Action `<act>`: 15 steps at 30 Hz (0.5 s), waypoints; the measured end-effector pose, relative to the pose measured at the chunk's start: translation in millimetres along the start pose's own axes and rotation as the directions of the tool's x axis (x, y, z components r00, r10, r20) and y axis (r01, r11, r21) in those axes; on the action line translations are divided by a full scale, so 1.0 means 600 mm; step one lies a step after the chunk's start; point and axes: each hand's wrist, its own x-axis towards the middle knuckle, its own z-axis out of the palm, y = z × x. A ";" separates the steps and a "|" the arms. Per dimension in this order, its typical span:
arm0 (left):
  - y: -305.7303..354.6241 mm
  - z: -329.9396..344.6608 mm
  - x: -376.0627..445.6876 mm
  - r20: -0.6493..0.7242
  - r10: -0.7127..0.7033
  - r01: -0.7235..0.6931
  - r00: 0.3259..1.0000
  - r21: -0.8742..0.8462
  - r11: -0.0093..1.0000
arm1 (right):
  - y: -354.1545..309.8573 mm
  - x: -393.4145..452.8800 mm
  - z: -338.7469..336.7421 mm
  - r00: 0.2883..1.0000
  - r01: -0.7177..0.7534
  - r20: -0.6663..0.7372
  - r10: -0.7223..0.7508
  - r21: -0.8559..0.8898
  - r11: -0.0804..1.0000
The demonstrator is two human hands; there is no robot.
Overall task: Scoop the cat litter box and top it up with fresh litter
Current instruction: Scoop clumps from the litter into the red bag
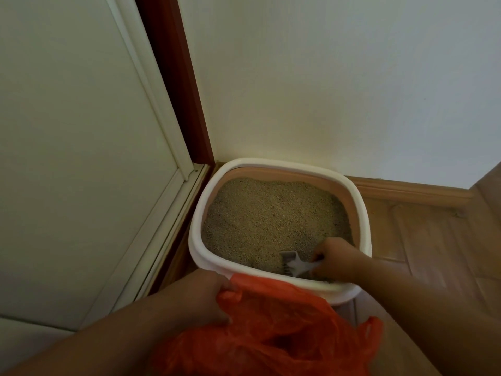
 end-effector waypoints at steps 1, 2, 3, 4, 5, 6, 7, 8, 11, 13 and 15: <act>-0.002 0.000 0.000 -0.002 -0.002 0.002 1.000 -0.003 1.000 | -0.011 0.004 0.009 1.000 0.000 -0.010 0.000 0.035 0.999; -0.003 0.000 -0.001 -0.005 -0.005 0.005 1.000 -0.008 1.000 | -0.022 0.010 0.016 1.000 0.003 -0.019 -0.002 0.066 0.998; -0.005 0.000 -0.001 -0.006 -0.008 0.008 1.000 -0.010 1.000 | -0.035 0.016 0.022 1.000 0.008 -0.024 -0.006 0.091 0.996; -0.006 0.000 -0.001 -0.005 -0.009 0.009 1.000 -0.011 1.000 | -0.047 0.022 0.027 1.000 0.015 -0.028 -0.012 0.113 0.993; -0.008 0.000 -0.001 0.000 -0.010 0.010 1.000 -0.016 1.000 | -0.060 0.029 0.031 0.999 0.025 -0.033 -0.021 0.136 0.990; -0.011 -0.001 -0.001 0.006 -0.010 0.010 1.000 -0.028 1.000 | -0.072 0.035 0.034 0.999 0.034 -0.040 -0.027 0.158 0.987; -0.014 -0.001 -0.001 0.013 -0.012 0.013 1.000 -0.045 0.999 | -0.084 0.042 0.038 0.998 0.042 -0.045 -0.034 0.180 0.983; -0.017 -0.002 -0.001 0.016 -0.014 0.015 1.000 -0.059 0.998 | -0.094 0.049 0.043 0.998 0.049 -0.051 -0.040 0.199 0.979; -0.031 -0.004 0.000 0.012 -0.028 0.029 1.000 -0.075 0.997 | -0.117 0.071 0.056 0.996 0.076 -0.066 -0.062 0.238 0.968; -0.039 -0.005 -0.001 0.013 -0.035 0.036 0.999 -0.083 0.996 | -0.130 0.086 0.063 0.995 0.089 -0.067 -0.073 0.279 0.956; -0.044 -0.007 -0.003 0.011 -0.041 0.042 0.999 -0.099 0.994 | -0.141 0.104 0.065 0.995 0.088 -0.063 -0.071 0.322 0.943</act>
